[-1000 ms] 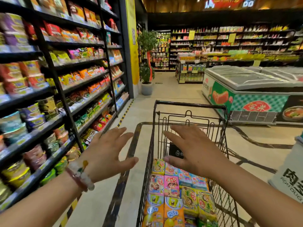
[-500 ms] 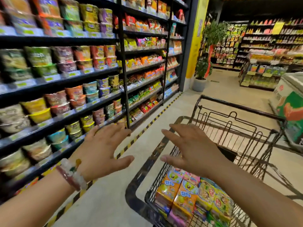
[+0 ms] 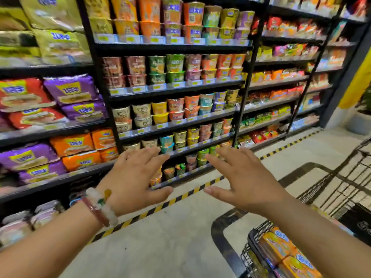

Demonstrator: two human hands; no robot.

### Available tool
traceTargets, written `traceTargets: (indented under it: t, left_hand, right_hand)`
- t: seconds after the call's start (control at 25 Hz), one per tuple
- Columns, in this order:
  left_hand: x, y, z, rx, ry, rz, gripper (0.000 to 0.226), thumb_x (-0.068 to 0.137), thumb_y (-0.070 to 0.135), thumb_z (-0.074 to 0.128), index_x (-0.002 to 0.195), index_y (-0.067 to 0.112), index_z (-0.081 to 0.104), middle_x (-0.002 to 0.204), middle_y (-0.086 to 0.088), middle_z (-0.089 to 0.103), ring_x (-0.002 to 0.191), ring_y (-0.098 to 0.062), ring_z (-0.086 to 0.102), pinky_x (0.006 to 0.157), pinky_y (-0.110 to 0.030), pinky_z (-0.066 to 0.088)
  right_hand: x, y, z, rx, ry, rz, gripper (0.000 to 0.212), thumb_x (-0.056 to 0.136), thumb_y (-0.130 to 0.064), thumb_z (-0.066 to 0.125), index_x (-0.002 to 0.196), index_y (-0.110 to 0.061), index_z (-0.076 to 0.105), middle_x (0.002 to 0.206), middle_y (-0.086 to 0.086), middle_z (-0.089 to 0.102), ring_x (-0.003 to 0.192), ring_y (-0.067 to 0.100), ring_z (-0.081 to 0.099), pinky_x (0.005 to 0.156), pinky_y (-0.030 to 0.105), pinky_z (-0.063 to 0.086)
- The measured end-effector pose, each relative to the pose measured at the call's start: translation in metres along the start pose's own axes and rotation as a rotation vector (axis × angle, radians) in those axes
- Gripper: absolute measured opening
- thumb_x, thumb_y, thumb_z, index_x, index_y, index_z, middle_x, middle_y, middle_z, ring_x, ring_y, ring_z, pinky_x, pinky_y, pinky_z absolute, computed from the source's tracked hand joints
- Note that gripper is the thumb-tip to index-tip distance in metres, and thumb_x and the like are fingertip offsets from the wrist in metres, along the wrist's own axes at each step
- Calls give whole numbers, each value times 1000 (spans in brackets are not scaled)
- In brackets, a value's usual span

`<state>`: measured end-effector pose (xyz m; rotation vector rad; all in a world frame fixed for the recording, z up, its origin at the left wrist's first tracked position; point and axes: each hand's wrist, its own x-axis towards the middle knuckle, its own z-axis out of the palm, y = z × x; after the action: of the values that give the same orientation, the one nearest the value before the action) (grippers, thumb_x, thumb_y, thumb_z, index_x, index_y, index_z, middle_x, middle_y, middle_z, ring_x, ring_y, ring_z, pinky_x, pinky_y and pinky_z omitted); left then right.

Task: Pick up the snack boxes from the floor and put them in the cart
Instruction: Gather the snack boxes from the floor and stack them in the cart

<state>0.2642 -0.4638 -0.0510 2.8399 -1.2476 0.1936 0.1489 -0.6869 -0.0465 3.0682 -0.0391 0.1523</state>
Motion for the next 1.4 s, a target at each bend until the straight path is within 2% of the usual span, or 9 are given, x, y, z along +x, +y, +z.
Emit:
traceTargets:
  t: [0.28,0.44,0.52,0.6,0.76,0.92,1.12,1.28,1.4]
  left_hand:
    - [-137,-106,-11,30,23,-249,98,62,80,7,148,35,21,155,11,19,143,-13,16,116,-41,9]
    - [-229,-167,-21,109,80,-349,82,74,74,28,133,22,53,136,-2,52,125,-25,51,100,-51,37]
    - [-280,-193,-25,143,53,-455,75,76,70,35,126,20,59,130,-5,58,117,-28,58,94,-54,42]
    - [-318,-209,-31,158,67,-548,80,74,72,31,131,22,55,136,-5,54,122,-28,53,99,-56,37]
    - [-402,-241,-44,148,43,-801,102,62,86,9,146,31,32,153,3,30,140,-21,28,114,-47,20]
    - [-461,-264,-49,233,81,-919,88,74,76,24,135,19,51,139,-6,51,126,-29,49,101,-52,36]
    - [-504,-298,-45,204,102,-1152,99,65,85,13,144,30,37,149,3,38,137,-18,34,110,-48,22]
    - [-537,-330,-44,277,166,-1272,96,75,86,12,136,22,50,138,-6,52,127,-27,49,100,-55,36]
    - [-560,-346,-45,311,149,-1379,89,81,81,16,129,17,56,128,-12,59,116,-32,58,92,-55,43]
  right_hand:
    - [54,-151,3,56,68,-293,112,60,-85,-21,150,-34,22,155,-1,27,143,22,22,117,40,5]
    - [68,-254,-4,108,49,-466,101,64,-80,-8,151,-35,14,158,-3,17,145,18,11,115,34,-4]
    - [75,-307,-7,124,57,-559,101,64,-81,-8,151,-34,13,157,-3,17,144,16,11,114,33,-8]
    - [81,-346,-7,142,68,-627,104,64,-88,-8,151,-34,13,156,-3,18,144,16,11,116,36,-6]
    - [92,-439,-8,178,82,-831,95,68,-78,1,151,-35,17,157,-3,19,144,18,13,117,38,-1]
    - [110,-515,-12,197,105,-1008,93,70,-77,2,151,-34,19,157,-1,21,143,19,16,117,37,3]
    - [146,-593,-15,197,84,-1196,96,65,-78,-6,151,-39,9,158,-7,13,141,13,6,116,35,2]
    - [188,-657,-23,177,96,-1343,98,65,-85,-5,151,-39,5,158,-8,11,141,13,4,117,36,4]
    - [211,-705,-22,171,107,-1469,107,59,-86,-17,151,-38,6,158,-5,15,142,14,7,117,37,2]
